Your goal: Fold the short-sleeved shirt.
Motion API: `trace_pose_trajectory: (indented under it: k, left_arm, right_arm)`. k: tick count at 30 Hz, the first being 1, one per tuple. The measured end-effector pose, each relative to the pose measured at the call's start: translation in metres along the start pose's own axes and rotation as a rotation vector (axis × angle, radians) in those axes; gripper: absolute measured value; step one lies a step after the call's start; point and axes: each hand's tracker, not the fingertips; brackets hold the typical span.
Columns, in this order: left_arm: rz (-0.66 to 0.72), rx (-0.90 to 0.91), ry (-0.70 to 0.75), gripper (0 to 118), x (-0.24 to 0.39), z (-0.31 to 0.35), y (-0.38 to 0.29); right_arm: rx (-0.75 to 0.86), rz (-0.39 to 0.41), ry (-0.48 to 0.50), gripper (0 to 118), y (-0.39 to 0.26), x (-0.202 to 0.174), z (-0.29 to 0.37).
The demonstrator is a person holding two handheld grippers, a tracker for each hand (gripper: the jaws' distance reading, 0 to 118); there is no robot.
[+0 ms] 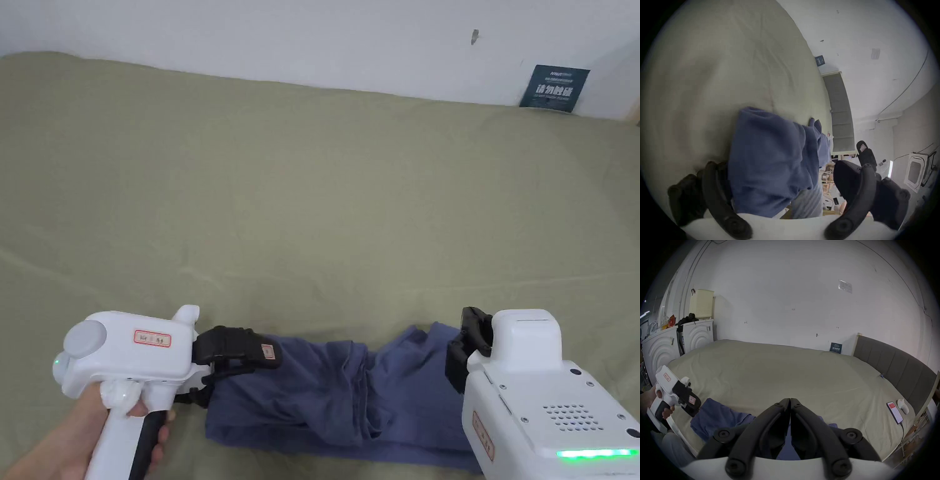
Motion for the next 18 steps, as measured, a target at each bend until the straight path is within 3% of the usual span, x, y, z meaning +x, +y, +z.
trace_pose_trajectory:
  k: [2, 4, 7, 11, 18]
  left_arm:
    - [0.006, -0.001, 0.006, 107, 0.01, -0.003, 0.001]
    - [-0.031, 0.022, 0.135, 13, 0.015, -0.002, -0.002]
    - [-0.017, 0.021, 0.139, 12, 0.022, 0.023, -0.006]
    - [-0.039, 0.172, 0.2, 12, 0.045, 0.08, -0.012]
    - [-0.186, 0.305, 0.62, 12, 0.103, 0.167, -0.017]
  right_arm:
    - [0.008, -0.002, -0.01, 6, 0.002, 0.003, 0.003]
    - [0.013, -0.011, -0.015, 6, 0.004, 0.007, 0.005]
    - [0.023, -0.022, -0.018, 6, 0.007, 0.011, 0.01]
    - [0.044, -0.026, -0.016, 6, 0.011, 0.013, 0.014]
    - [0.095, -0.03, 0.009, 6, 0.022, 0.006, 0.017]
